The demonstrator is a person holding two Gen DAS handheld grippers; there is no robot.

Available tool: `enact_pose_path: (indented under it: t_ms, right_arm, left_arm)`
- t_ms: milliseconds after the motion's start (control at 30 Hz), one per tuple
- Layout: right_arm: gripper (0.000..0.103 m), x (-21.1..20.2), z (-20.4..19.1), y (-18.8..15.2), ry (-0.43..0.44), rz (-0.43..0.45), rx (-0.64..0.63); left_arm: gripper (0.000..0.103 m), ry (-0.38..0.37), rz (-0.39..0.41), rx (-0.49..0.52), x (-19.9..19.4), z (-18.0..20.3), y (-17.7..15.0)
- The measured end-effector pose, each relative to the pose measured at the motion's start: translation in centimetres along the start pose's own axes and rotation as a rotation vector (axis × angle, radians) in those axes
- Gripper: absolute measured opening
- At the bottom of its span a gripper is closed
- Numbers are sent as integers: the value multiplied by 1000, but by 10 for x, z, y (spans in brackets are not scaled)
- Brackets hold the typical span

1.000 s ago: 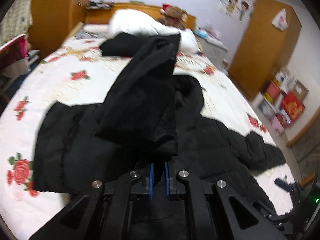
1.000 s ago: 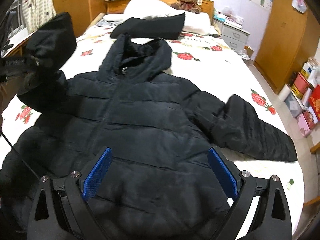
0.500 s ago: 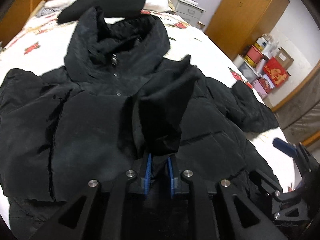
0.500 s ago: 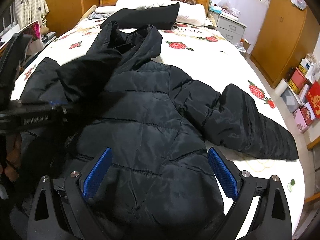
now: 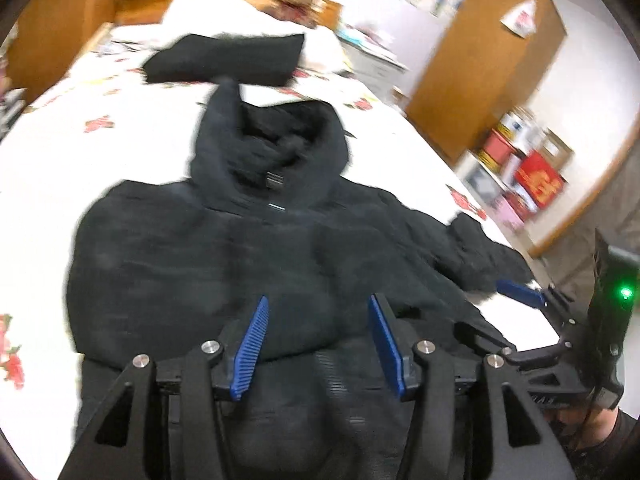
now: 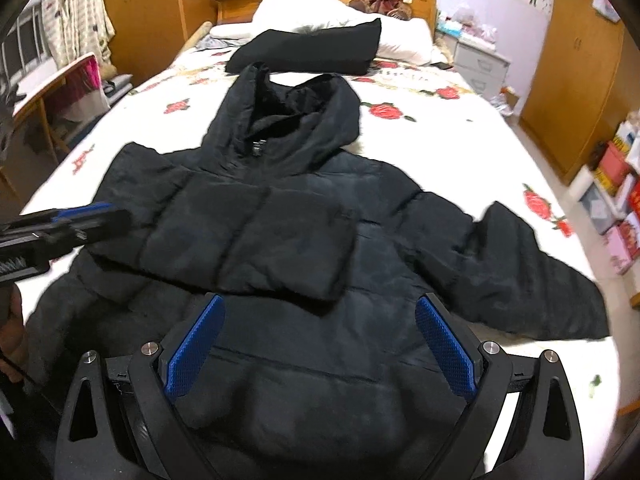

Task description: Fold large clothes

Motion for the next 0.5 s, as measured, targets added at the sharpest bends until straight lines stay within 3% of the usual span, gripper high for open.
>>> enact_pose_path:
  t_ms: [200, 367, 400, 433, 500]
  right_arm:
    - [96, 53, -16, 14, 78, -60, 65]
    - [92, 107, 0, 14, 29, -138, 140]
    - [82, 116, 6, 12, 25, -162, 175]
    - [63, 126, 10, 7, 32, -192, 200]
    - [48, 132, 12, 2, 11, -197, 165]
  left_arm:
    - [54, 173, 26, -99, -10, -91, 5]
    - [52, 199, 16, -173, 14, -136, 2]
    - [52, 197, 11, -176, 20, -139, 1]
    - [52, 192, 3, -178, 28, -140, 0]
    - [52, 182, -19, -176, 46, -140, -1]
Point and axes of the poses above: each gripper's, at about its wrist camera, not at the fingertips, and x roughly the way its jaws point, z to its right, y to its top, the point moved 5 cm from there along x, roughly the way its jaws point, and after that the axes turned 7 degrees about z, right-handed, at the moved point
